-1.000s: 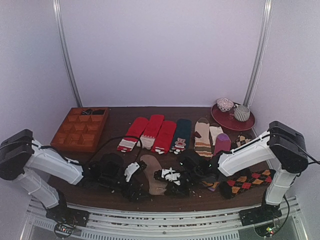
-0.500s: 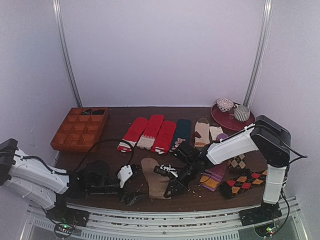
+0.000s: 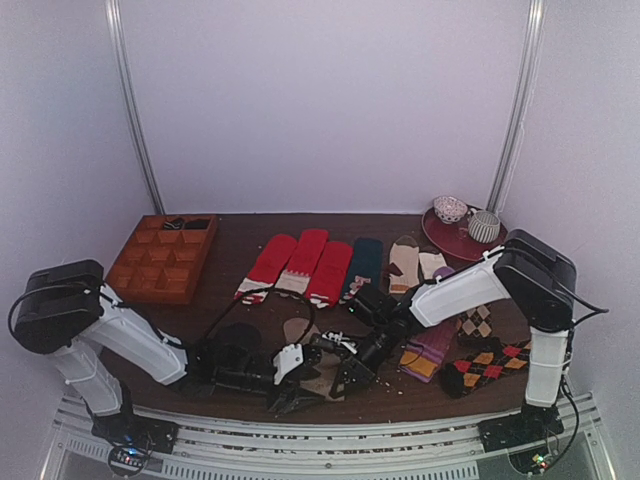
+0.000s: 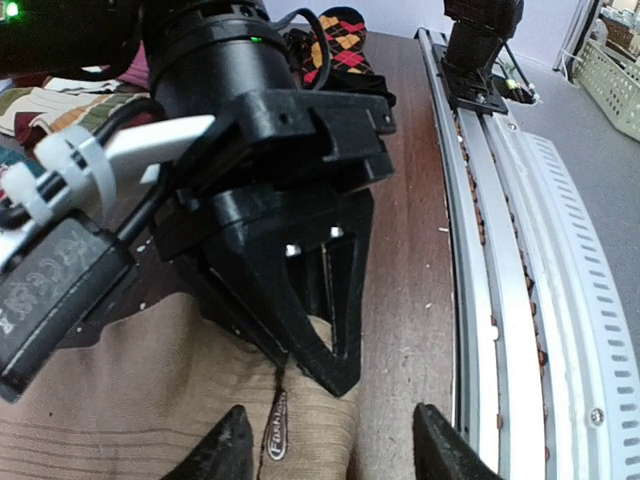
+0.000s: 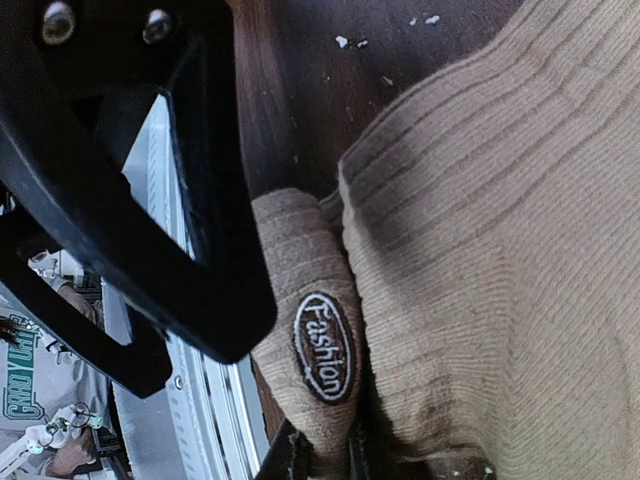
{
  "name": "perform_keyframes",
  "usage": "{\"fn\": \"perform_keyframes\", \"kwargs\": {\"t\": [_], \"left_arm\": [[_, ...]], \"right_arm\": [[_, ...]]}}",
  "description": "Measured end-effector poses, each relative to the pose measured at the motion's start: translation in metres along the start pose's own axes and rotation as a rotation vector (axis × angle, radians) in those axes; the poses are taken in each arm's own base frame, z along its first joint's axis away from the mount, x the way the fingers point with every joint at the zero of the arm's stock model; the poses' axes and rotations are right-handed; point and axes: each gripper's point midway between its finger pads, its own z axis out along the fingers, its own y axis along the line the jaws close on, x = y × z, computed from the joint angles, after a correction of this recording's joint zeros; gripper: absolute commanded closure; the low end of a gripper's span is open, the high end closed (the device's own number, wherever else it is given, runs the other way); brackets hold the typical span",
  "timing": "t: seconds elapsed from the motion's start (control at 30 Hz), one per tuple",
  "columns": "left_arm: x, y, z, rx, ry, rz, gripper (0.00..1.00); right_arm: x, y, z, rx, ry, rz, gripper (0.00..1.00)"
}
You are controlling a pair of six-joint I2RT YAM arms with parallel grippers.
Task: Roll the socks
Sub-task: Roll a pair of socks at the center of the board.
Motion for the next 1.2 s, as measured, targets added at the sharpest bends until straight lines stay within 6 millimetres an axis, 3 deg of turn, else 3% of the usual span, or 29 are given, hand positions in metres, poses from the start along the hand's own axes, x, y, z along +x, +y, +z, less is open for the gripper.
{"fn": "perform_keyframes", "kwargs": {"t": [0.07, 0.17, 0.3, 0.53, 0.57, 0.63, 0.67, 0.73, 0.77, 0.87, 0.97, 1.03, 1.1, 1.2], "left_arm": [[0.003, -0.003, 0.005, 0.025, 0.005, -0.009, 0.49], [0.015, -0.006, 0.009, 0.045, 0.035, -0.031, 0.37], [0.023, -0.007, 0.01, 0.048, 0.046, -0.06, 0.52], [0.025, -0.004, 0.011, 0.04, 0.04, -0.074, 0.66], [0.026, -0.004, 0.012, 0.039, 0.042, -0.076, 0.64], [0.028, -0.004, 0.013, 0.039, 0.044, -0.078, 0.42], [0.029, -0.003, 0.014, 0.038, 0.046, -0.082, 0.35], [0.033, -0.003, 0.015, 0.035, 0.055, -0.09, 0.34], [0.034, -0.002, 0.016, 0.033, 0.055, -0.093, 0.39], [0.034, 0.0, 0.015, 0.019, 0.051, -0.105, 0.71], [0.035, 0.003, 0.015, -0.001, 0.053, -0.113, 0.86], [0.035, 0.003, 0.014, -0.002, 0.047, -0.114, 1.0], [0.034, 0.003, 0.014, 0.001, 0.039, -0.121, 1.0], [0.034, 0.002, 0.013, 0.003, 0.039, -0.134, 1.0]], "right_arm": [[0.0, 0.0, 0.0, -0.004, 0.001, 0.004, 0.9], [0.001, 0.0, -0.001, -0.009, 0.002, 0.008, 0.9], [0.002, 0.0, -0.001, -0.011, 0.004, 0.012, 0.89], [0.004, 0.001, 0.0, -0.023, 0.011, 0.023, 0.89], [0.004, 0.001, 0.0, -0.026, 0.012, 0.024, 0.89], [0.005, 0.001, 0.0, -0.032, 0.014, 0.028, 0.89], [0.005, 0.002, 0.0, -0.033, 0.015, 0.028, 0.9], [0.005, 0.002, 0.0, -0.035, 0.015, 0.029, 0.9], [0.005, 0.001, 0.0, -0.036, 0.015, 0.03, 0.9], [0.005, 0.001, 0.0, -0.042, 0.014, 0.033, 0.89], [0.005, 0.001, 0.0, -0.045, 0.012, 0.032, 0.89], [0.005, 0.001, 0.0, -0.047, 0.011, 0.034, 0.89], [0.005, 0.001, 0.0, -0.048, 0.011, 0.036, 0.89], [0.006, 0.001, 0.0, -0.05, 0.011, 0.045, 0.8]]}}
